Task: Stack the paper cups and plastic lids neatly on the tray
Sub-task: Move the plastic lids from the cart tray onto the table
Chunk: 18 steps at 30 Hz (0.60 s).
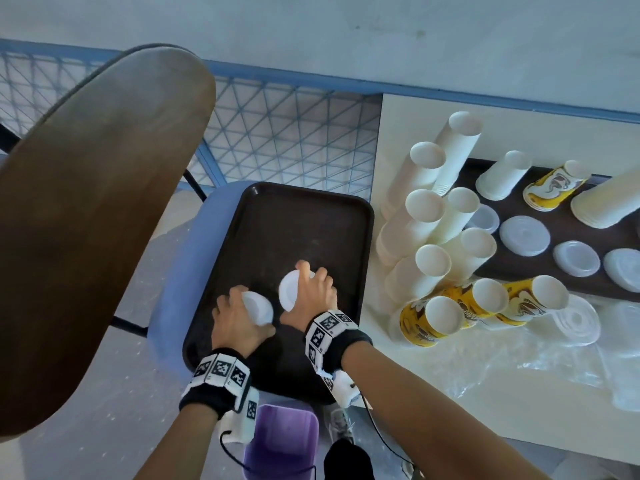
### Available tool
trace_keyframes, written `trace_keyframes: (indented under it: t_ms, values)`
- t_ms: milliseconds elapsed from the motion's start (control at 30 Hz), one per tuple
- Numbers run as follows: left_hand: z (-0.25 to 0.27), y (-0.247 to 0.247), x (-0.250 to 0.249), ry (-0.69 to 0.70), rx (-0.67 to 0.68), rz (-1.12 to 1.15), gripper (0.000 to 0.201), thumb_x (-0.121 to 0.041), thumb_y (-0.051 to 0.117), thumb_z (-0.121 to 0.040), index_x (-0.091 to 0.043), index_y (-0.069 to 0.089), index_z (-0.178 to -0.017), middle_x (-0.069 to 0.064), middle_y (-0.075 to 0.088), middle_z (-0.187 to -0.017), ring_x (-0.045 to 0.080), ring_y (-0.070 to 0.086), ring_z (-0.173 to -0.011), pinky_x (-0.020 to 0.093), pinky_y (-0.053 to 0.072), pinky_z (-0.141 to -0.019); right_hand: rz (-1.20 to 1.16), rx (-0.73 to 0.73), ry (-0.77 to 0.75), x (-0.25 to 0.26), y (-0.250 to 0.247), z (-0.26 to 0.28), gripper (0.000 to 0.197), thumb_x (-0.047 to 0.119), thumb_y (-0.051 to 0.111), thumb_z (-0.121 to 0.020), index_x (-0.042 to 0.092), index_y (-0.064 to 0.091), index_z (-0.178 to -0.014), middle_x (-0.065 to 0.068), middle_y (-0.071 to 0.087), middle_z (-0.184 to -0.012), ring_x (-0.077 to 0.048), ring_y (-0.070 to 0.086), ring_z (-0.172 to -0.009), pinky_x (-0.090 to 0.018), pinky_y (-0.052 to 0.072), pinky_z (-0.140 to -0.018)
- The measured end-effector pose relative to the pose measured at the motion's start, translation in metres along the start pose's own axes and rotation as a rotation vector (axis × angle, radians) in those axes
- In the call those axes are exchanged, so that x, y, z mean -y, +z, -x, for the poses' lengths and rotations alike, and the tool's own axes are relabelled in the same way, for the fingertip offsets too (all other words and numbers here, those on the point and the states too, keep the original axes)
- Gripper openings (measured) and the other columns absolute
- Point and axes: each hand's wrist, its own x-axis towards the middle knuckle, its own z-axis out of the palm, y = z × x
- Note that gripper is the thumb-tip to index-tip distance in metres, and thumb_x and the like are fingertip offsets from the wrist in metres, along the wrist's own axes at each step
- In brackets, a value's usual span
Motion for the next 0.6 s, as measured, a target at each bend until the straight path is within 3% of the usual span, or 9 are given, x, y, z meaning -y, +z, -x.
trace_keyframes:
  t_ms: [200,300,367,433,500,600]
  values:
    - [0.002,-0.066,-0.031,0.168,-0.222,0.139,0.086,-0.013,0.085,-0.057,-0.004,0.037,-0.127,0.021,0.043,-0.126,0.038,0.044,-0.116,0.041,0.039,-0.092,-0.164,-0.120,-0.143,0.028,-0.077,0.027,0.096,0.032,0.084,-0.055,0.019,0.027,-0.131,-0.016,0.040,-0.120,-0.033,0.047,-0.107,-0.042,0.043,-0.090]
    - [0.000,-0.101,-0.064,0.308,-0.242,0.111,0.089,-0.039,0.087,-0.053,-0.013,0.042,-0.125,0.013,0.051,-0.120,0.029,0.051,-0.112,0.043,0.044,-0.093,-0.221,-0.187,-0.202,0.020,-0.129,0.050,0.095,0.033,0.084,-0.055,0.017,0.028,-0.130,-0.017,0.042,-0.119,-0.034,0.047,-0.106,-0.044,0.046,-0.089]
    - [0.010,-0.109,-0.097,0.442,-0.245,0.043,0.083,-0.055,0.081,-0.051,-0.015,0.048,-0.116,0.008,0.057,-0.111,0.025,0.057,-0.104,0.043,0.049,-0.086,-0.220,-0.238,-0.234,-0.003,-0.163,0.068,0.092,0.034,0.083,-0.055,0.016,0.029,-0.128,-0.017,0.045,-0.115,-0.035,0.049,-0.105,-0.044,0.047,-0.088]
    - [0.029,-0.112,-0.133,0.526,-0.289,0.064,0.083,-0.042,0.084,-0.052,-0.011,0.045,-0.119,0.013,0.054,-0.116,0.029,0.054,-0.107,0.042,0.045,-0.088,-0.209,-0.281,-0.239,-0.031,-0.193,0.081,0.090,0.033,0.082,-0.056,0.015,0.029,-0.127,-0.016,0.047,-0.112,-0.035,0.050,-0.103,-0.041,0.047,-0.085]
    - [0.058,-0.105,-0.176,0.637,-0.274,0.090,0.089,-0.038,0.084,-0.050,-0.008,0.042,-0.122,0.017,0.052,-0.119,0.031,0.052,-0.109,0.041,0.043,-0.090,-0.207,-0.346,-0.202,-0.074,-0.219,0.097,0.089,0.032,0.080,-0.058,0.015,0.028,-0.128,-0.014,0.046,-0.109,-0.034,0.051,-0.100,-0.037,0.045,-0.080]
    - [0.099,-0.082,-0.244,0.846,-0.211,0.101,0.073,-0.034,0.085,-0.049,-0.002,0.054,-0.107,0.011,0.059,-0.102,0.022,0.058,-0.093,0.022,0.045,-0.077,-0.193,-0.437,-0.108,-0.153,-0.249,0.118,0.089,0.030,0.079,-0.058,0.014,0.028,-0.129,-0.014,0.046,-0.107,-0.033,0.051,-0.095,-0.034,0.041,-0.076]
